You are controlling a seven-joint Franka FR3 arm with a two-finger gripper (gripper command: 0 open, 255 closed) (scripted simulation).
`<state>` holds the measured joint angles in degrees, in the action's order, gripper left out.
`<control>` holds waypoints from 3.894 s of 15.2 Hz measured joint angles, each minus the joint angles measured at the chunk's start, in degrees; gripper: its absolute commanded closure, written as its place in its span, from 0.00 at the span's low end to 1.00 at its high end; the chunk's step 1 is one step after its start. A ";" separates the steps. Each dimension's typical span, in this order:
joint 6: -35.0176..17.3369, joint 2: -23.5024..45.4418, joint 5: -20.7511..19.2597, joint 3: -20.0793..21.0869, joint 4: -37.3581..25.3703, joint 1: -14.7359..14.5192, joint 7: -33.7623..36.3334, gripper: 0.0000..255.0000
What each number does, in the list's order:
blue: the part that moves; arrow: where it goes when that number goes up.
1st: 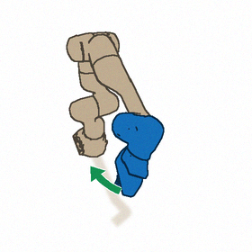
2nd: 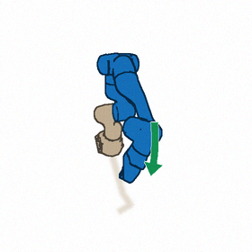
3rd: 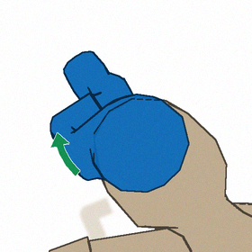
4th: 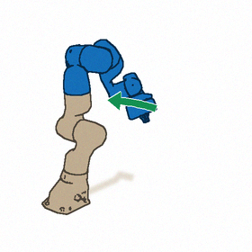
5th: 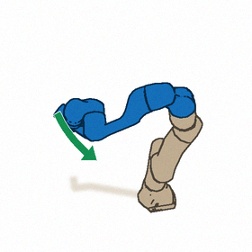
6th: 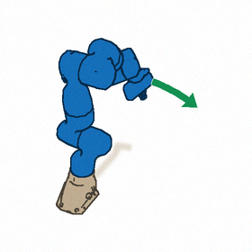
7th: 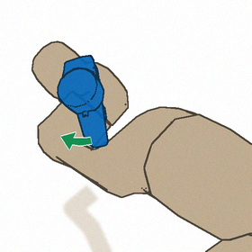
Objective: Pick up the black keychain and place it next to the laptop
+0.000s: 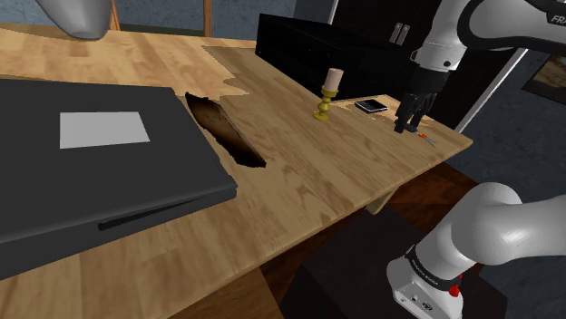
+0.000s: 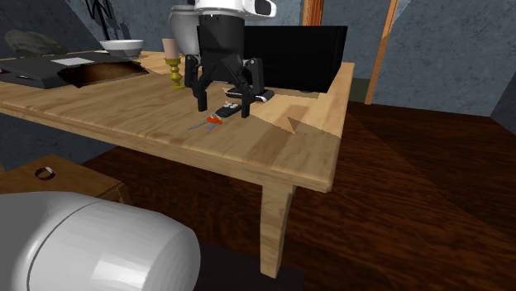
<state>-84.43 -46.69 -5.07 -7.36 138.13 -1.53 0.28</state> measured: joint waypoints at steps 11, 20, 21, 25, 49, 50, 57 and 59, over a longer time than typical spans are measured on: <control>-0.11 0.00 -0.01 0.00 0.01 0.00 0.19 1.00; -0.19 0.01 -0.09 0.28 0.05 0.03 0.70 1.00; -0.23 0.00 -0.08 0.11 0.02 0.03 0.36 1.00; 1.37 -0.05 -0.01 0.12 -2.32 0.04 0.18 1.00; 8.03 5.67 5.31 6.41 -23.47 -0.77 6.11 1.00; 7.24 6.70 6.01 7.54 -23.72 -1.00 7.37 1.00; 4.45 16.55 8.82 13.82 -31.07 -2.12 14.54 1.00; 3.60 19.77 9.19 15.65 -33.55 -2.44 16.69 1.00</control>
<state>-80.83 -26.92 4.13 8.29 104.58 -3.97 16.97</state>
